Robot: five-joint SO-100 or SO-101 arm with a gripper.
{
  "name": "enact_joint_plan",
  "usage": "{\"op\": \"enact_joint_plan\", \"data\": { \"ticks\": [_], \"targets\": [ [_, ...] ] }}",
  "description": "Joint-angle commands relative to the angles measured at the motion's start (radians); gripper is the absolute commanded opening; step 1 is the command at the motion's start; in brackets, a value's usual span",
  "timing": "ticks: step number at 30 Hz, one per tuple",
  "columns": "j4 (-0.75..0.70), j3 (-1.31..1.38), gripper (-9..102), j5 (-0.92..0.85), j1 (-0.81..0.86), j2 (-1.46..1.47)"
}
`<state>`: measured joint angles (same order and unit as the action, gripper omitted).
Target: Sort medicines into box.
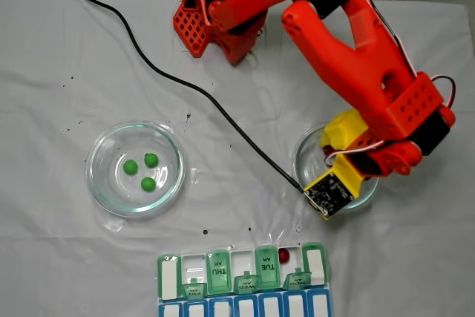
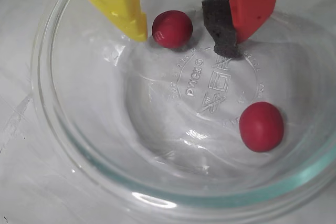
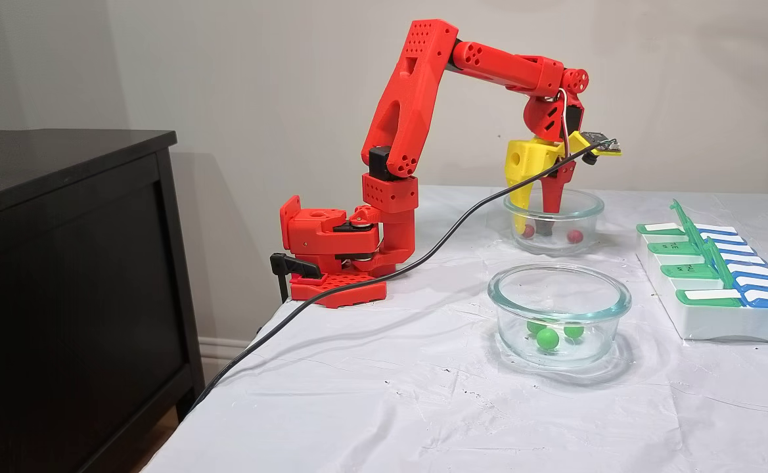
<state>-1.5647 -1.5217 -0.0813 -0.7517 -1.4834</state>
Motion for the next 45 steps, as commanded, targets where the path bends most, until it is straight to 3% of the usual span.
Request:
{"op": "enact_joint_plan", "data": {
  "ticks": [1, 9, 20, 45],
  "targets": [
    [0.005, -0.014, 22, 0.011, -0.031, -0.057],
    [0.002, -0.018, 21, 0.011, -0.061, -0.074],
    [-0.106, 0.242, 21, 0.051, -0.034, 0.083],
    [-0.106, 0.19, 14, 0.08, -0.055, 0.071]
  ]
}}
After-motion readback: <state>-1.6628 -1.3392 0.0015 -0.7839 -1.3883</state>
